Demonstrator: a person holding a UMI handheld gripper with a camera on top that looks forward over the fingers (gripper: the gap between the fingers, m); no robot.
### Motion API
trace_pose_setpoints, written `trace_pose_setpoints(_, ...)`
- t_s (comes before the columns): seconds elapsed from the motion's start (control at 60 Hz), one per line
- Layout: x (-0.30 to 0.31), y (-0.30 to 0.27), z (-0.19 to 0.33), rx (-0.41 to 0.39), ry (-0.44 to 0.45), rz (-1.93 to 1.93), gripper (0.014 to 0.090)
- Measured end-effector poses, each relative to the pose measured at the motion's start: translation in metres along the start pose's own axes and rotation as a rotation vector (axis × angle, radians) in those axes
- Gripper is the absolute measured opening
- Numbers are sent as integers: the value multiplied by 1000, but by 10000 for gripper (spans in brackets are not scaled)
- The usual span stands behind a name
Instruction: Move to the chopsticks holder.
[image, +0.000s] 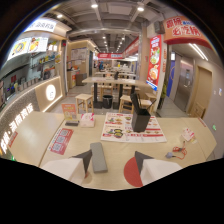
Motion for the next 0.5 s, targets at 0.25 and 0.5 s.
trace_pose_setpoints(0.25,19,-1,-7,11,-23,4,842)
trace_pose_setpoints(0.5,89,4,16,-4,25,22,844)
